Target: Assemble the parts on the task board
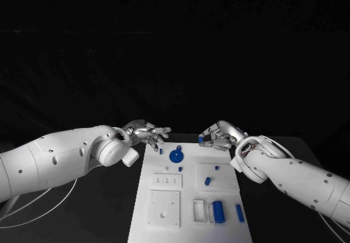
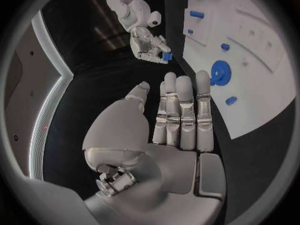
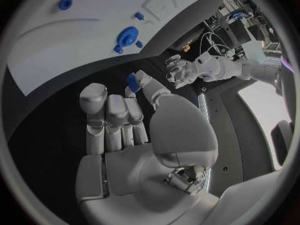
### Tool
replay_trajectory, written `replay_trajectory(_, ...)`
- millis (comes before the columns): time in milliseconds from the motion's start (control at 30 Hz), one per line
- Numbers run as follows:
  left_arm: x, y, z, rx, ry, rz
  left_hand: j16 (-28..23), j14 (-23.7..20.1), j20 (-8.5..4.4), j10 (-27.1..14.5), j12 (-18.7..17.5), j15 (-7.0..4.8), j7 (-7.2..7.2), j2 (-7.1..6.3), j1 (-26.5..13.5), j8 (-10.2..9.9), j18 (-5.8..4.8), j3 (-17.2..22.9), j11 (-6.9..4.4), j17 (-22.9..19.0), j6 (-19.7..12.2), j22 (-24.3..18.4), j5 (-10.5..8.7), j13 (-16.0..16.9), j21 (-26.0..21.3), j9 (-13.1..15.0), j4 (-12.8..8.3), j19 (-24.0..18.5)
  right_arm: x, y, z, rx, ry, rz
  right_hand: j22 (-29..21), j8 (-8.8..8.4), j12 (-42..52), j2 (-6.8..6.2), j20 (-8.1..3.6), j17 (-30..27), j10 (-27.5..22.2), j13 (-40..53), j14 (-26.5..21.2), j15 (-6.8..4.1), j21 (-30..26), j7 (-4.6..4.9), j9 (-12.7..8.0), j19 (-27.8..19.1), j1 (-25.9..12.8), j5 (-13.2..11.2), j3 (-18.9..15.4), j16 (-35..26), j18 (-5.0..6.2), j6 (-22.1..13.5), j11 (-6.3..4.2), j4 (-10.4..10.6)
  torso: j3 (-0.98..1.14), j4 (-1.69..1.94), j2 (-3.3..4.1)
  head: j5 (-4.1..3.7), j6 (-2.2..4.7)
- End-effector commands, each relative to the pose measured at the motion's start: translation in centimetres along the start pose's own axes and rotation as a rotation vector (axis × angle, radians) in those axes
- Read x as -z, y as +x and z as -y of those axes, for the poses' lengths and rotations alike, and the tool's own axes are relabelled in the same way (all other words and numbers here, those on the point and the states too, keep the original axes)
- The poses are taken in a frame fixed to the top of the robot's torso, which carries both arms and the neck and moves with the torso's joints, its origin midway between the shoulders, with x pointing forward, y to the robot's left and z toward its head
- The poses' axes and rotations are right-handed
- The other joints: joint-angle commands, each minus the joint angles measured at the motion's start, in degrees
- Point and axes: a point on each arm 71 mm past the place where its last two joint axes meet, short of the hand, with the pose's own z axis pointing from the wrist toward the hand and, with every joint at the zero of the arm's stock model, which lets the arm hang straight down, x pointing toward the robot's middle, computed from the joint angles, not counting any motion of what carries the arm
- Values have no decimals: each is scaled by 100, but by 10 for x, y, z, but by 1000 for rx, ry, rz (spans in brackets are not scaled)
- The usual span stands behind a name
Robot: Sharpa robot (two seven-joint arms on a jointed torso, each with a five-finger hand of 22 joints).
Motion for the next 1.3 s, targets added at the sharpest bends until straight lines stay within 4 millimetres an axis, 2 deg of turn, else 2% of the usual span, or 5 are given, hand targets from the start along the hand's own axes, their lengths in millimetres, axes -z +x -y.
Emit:
replay_trajectory(33, -5, 6, 0, -62, -62, -25, 225, -4, -35, 196, 153, -49, -67, -51, 69, 13, -25, 36, -66, 97, 37, 121, 457, 144, 120, 308, -6, -14, -3, 9, -9, 53, 19, -45, 521, 15, 12, -10, -32, 7, 11, 6, 7, -25, -9, 5, 19, 329, -38, 57, 48, 18, -18, 25, -34, -3, -10, 4, -7, -13, -7)
replay_trajectory(167, -9, 10, 3, -59, -73, -12, 874, -269, -81, -85, 747, -85, -119, -29, 0, -48, -35, 65, -125, 307, -23, 604, 725, 831, 537, 1181, -92, -274, -6, 16, -20, 49, 10, -60, 517, 16, 4, -24, -31, 7, 8, 3, 7, -22, -22, 11, 18, 328, -55, 69, 62, 15, -18, -1, -31, -4, -2, 4, -4, -17, -15)
replay_trajectory(433, -16, 19, 6, -115, -106, 6, 1031, -349, -41, -221, 892, -53, -80, -254, -130, -58, 1, 95, -92, 120, -83, 795, 76, 1083, 543, 1530, 284, -351, -11, 26, -34, 56, 13, -84, 516, 17, 1, -33, -33, 15, 4, 5, 10, -24, -19, 11, 22, 330, -70, 123, 81, 19, -10, -3, -37, -7, 2, 3, 1, -15, -25)
replay_trajectory(767, -21, 30, 8, -181, -140, -16, 1086, -396, -16, -270, 857, -29, -33, -310, -146, -69, 11, 89, -57, -59, -168, 906, -293, 1104, 429, 1537, 425, -336, -17, 34, -46, 76, 10, -107, 519, 16, 3, -36, -31, 17, 6, 9, 10, -23, -1, 13, 24, 331, -80, 157, 91, 16, -9, -5, -36, -7, 4, -3, 2, -72, -9)
replay_trajectory(1300, -27, 42, 10, -267, -186, -50, 1123, -424, 0, -308, 860, -14, -6, -298, -139, -72, 21, 103, -40, -161, -215, 1026, -390, 1112, 320, 1341, 387, -307, -21, 40, -57, 85, 0, -128, 519, 17, 5, -51, -30, 17, 8, 13, 10, -24, 11, 7, 28, 332, -103, 157, 60, 10, -11, -3, -37, 18, -3, -7, -3, -67, -31)
